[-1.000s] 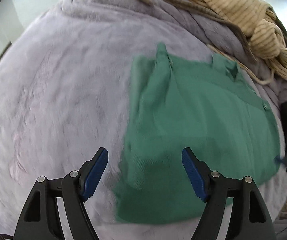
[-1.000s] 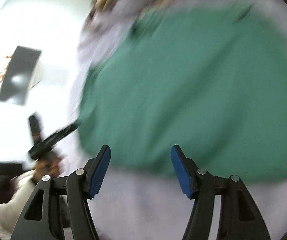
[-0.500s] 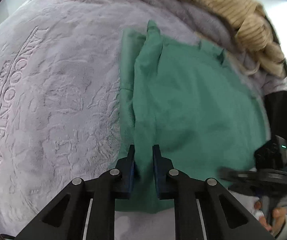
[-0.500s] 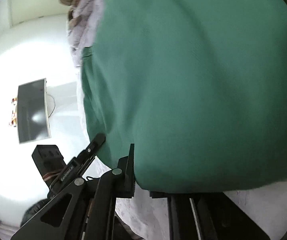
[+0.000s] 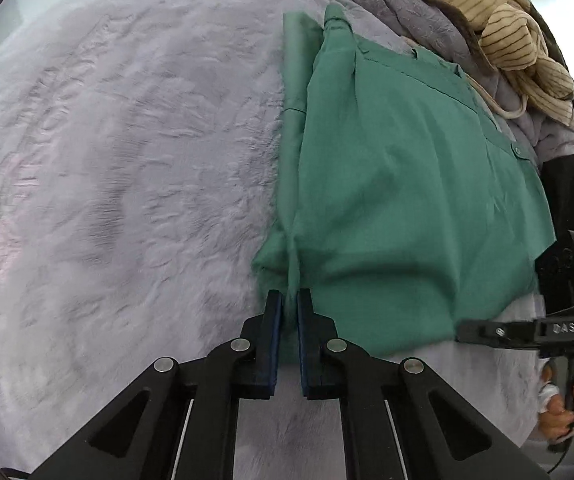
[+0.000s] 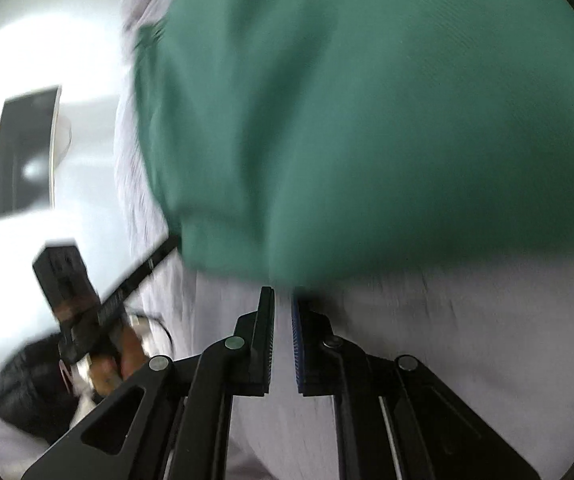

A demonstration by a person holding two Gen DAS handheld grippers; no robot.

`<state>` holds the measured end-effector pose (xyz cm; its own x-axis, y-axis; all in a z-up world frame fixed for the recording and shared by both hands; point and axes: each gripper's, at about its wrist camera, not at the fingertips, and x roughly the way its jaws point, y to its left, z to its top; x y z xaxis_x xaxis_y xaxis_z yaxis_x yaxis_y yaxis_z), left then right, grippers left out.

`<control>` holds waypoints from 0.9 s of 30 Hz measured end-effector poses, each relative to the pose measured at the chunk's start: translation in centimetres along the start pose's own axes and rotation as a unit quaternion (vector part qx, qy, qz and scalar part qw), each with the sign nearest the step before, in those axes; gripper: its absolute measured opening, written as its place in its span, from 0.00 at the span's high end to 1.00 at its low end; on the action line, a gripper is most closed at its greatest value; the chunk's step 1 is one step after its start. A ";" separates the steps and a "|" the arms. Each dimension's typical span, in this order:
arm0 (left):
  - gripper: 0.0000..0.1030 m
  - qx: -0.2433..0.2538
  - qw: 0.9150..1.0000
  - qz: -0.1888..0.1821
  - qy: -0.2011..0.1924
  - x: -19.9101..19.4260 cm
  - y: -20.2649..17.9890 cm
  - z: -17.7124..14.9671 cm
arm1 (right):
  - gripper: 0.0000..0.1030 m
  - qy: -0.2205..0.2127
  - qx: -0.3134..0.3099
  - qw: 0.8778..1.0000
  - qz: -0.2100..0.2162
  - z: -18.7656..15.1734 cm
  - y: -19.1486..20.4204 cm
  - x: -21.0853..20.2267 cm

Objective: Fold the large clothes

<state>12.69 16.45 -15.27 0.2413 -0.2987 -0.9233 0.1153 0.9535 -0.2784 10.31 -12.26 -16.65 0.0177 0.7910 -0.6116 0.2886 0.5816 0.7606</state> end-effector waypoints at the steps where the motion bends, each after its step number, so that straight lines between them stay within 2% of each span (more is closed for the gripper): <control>1: 0.91 0.001 1.000 0.005 -0.003 -0.8 0.0 -0.1 | 0.90 -0.003 -0.022 1.000 -0.003 -0.6 0.4 -1.6; 3: 0.91 0.002 1.000 0.006 -0.018 -2.7 -0.3 0.0 | 0.90 -0.023 -0.045 0.999 -0.014 -1.1 0.6 -4.5; 5: 0.91 0.005 0.999 0.004 -0.036 -4.2 -0.6 0.9 | 0.90 -0.074 -0.061 0.994 -0.051 -0.3 1.0 -7.8; 8: 0.91 0.010 0.998 -0.005 -0.064 -4.7 -2.1 3.5 | 0.90 -0.141 -0.038 0.983 -0.111 1.4 -1.0 -12.5; 10: 0.91 0.013 0.998 -0.011 -0.068 -3.8 -3.5 4.8 | 0.90 -0.169 -0.008 0.975 -0.142 2.5 -3.4 -15.0; 11: 0.91 0.016 0.998 -0.011 -0.065 -2.8 -4.4 5.3 | 0.90 -0.188 0.007 0.968 -0.167 2.7 -4.6 -16.4; 14: 0.91 0.020 0.999 0.015 -0.043 0.1 -5.5 5.4 | 0.90 -0.220 0.028 0.948 -0.230 3.2 -7.3 -18.9; 16: 0.91 0.016 0.999 0.036 -0.029 2.0 -5.5 5.0 | 0.91 -0.227 0.038 0.934 -0.272 2.8 -10.6 -20.0; 17: 0.91 0.010 0.999 0.037 -0.027 2.6 -5.1 4.8 | 0.93 -0.226 0.049 0.932 -0.279 2.8 -12.7 -20.9; 20: 0.91 -0.010 0.999 0.021 -0.029 2.6 -3.9 4.3 | 0.99 -0.237 0.089 0.940 -0.229 1.4 -16.0 -21.6; 23: 0.91 -0.005 0.999 0.035 -0.026 1.2 -3.7 3.5 | 0.99 -0.252 0.113 0.935 -0.223 0.4 -16.5 -22.6; 25: 0.91 0.001 0.998 0.050 -0.024 0.5 -3.8 2.9 | 0.94 -0.252 0.124 0.936 -0.213 -0.6 -16.6 -22.8; 27: 0.91 -0.001 0.998 0.061 -0.024 -0.4 -3.6 1.8 | 0.93 -0.248 0.127 0.938 -0.208 -1.9 -16.6 -23.6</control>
<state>13.90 13.07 -13.47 0.2990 -0.1822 -0.9367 0.0812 0.9829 -0.1652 3.31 -40.19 -14.41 0.2772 0.2841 -0.9178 0.5875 0.7058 0.3959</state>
